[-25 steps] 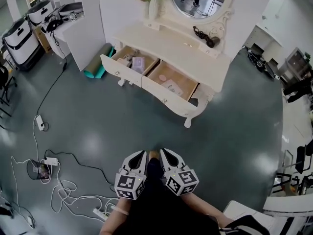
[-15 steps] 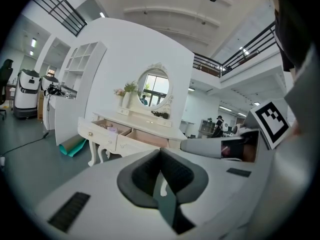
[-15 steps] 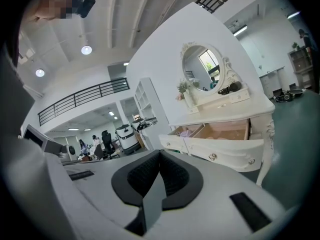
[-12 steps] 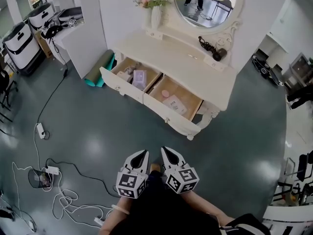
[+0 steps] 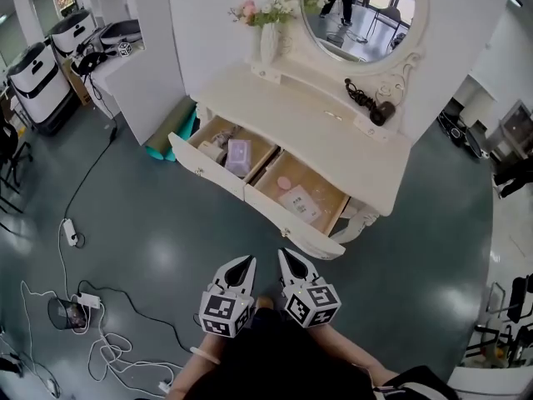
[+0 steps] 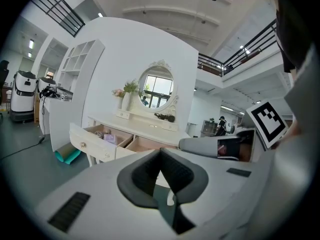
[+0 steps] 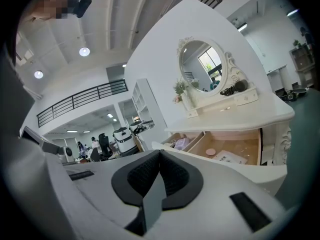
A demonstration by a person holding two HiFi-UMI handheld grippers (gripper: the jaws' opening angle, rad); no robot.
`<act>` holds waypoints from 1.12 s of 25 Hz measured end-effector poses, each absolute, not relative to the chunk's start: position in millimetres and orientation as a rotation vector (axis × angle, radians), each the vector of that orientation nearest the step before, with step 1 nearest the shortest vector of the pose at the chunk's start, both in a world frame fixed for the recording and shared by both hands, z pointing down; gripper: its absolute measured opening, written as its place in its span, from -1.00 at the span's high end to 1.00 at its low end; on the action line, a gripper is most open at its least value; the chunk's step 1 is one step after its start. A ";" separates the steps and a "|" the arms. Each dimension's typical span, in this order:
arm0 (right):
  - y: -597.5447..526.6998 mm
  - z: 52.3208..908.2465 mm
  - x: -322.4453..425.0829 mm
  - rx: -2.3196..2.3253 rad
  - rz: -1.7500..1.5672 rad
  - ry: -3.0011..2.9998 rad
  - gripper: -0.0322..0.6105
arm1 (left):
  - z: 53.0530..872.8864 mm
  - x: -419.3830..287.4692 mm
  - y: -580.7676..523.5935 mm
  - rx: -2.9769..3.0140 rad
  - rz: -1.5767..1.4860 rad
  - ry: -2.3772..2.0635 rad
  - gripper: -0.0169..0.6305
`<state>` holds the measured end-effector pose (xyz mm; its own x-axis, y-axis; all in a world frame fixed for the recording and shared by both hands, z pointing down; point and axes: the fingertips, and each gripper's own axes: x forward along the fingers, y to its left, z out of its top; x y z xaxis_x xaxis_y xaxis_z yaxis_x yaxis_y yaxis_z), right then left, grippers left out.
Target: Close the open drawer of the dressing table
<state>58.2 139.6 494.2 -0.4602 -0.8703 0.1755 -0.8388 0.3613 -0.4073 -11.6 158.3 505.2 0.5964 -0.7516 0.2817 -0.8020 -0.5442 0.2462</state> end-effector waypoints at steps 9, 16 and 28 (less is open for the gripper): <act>105.2 498.7 66.8 -1.549 -0.683 2.545 0.86 | 510.9 -8.7 125.9 2.474 0.191 -1.311 0.90; 108.5 504.7 64.6 -1.507 -0.691 2.598 0.86 | 508.3 3.4 127.4 2.491 0.185 -1.322 0.90; 97.6 514.0 69.9 -1.526 -0.753 2.573 0.87 | 513.8 -1.7 114.7 2.452 0.198 -1.345 0.90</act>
<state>69.9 97.6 514.0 -0.5093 -0.8384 0.1941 -0.8107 0.3917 -0.4351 -1.7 114.7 513.8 0.5430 -0.7919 0.2793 -0.8388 -0.4962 0.2240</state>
